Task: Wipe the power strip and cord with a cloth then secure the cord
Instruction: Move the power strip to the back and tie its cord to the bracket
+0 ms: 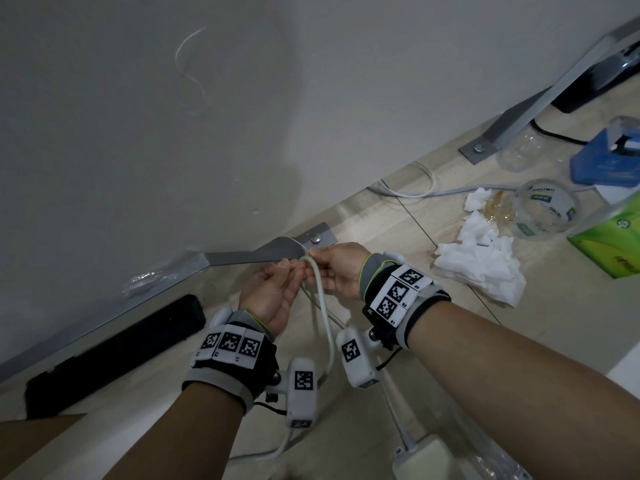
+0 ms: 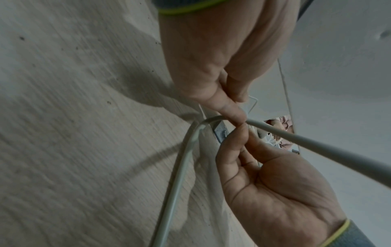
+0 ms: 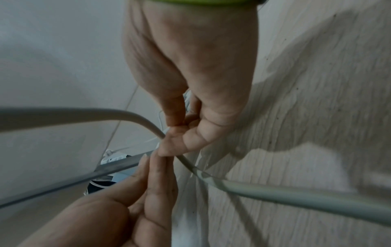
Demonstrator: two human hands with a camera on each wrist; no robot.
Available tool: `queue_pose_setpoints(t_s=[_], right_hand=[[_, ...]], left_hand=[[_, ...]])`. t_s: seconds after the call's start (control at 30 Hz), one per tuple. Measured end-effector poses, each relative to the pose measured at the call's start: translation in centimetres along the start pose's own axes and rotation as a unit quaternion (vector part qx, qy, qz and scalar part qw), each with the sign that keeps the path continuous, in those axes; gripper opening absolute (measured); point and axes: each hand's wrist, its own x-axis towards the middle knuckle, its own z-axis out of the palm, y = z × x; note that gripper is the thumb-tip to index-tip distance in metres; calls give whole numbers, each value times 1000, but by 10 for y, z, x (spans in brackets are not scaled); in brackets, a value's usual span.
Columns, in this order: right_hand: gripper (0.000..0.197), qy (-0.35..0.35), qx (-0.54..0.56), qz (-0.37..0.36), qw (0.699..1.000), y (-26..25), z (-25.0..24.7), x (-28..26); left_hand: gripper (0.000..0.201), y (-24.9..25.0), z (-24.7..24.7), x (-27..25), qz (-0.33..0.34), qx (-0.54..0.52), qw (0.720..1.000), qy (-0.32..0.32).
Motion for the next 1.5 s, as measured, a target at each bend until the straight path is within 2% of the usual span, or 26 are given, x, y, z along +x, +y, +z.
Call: queue_pose_setpoints(t_s=[0.13,0.37,0.53,0.73,0.77,0.83,0.87,0.93,0.97,1.0,1.03,1.07,1.1,1.17,1.27,1.3,1.33,1.4,1.43,1.5], right_hand=[[19,3,-1,0,1000,-3,1,-2],[17,18,-7,-3,1000,-3,1,-4],[12,48,-16,-19,999,4,3,-4],[14,106,-57,-94,988,17,9,-3],[15,94,-64,-106,988,19,9,-6],[18,64,-85,-126,986,20,7,-13],[22,62,-111,-135,983,19,5,-15],[24,76,-210,-169,960,16,4,-16],[24,91,-286,-192,934,14,3,-14],[25,106,-370,-214,898,12,2,-13],[29,114,-440,-232,860,11,2,-13],[31,115,-478,-242,836,10,2,-14],[31,105,-496,-252,824,10,2,-16],[25,85,-501,-272,817,13,4,-21],[24,86,-525,-305,790,13,5,-25],[25,85,-546,-312,773,12,5,-28],[26,86,-565,-316,758,11,5,-30],[26,91,-594,-325,730,11,5,-32],[27,93,-604,-331,719,11,4,-33],[28,86,-619,-344,701,11,7,-38]], left_hand=[[21,1,-1,1,-7,9,1000,-5],[29,-2,-3,2,-7,6,1000,3],[13,-5,-4,3,3,6,1000,8],[11,-5,-3,2,-2,47,999,17],[17,-3,-1,-1,-7,63,998,16],[48,1,2,-6,-26,107,994,4],[54,3,3,-7,-37,119,992,-12],[40,7,7,-10,-53,151,987,-17],[37,9,11,-13,-67,176,982,-20],[43,12,15,-20,-81,213,973,-24],[51,16,20,-28,-93,258,961,-35],[57,19,23,-35,-103,303,946,-45],[54,22,27,-44,-108,346,930,-54],[31,29,30,-60,-104,407,906,-53],[15,43,29,-69,-50,497,866,8],[16,50,26,-71,-16,544,838,26],[17,56,20,-72,26,608,793,38],[20,66,11,-72,112,729,673,51],[20,67,6,-70,146,762,629,56],[19,64,2,-69,177,790,584,56]])
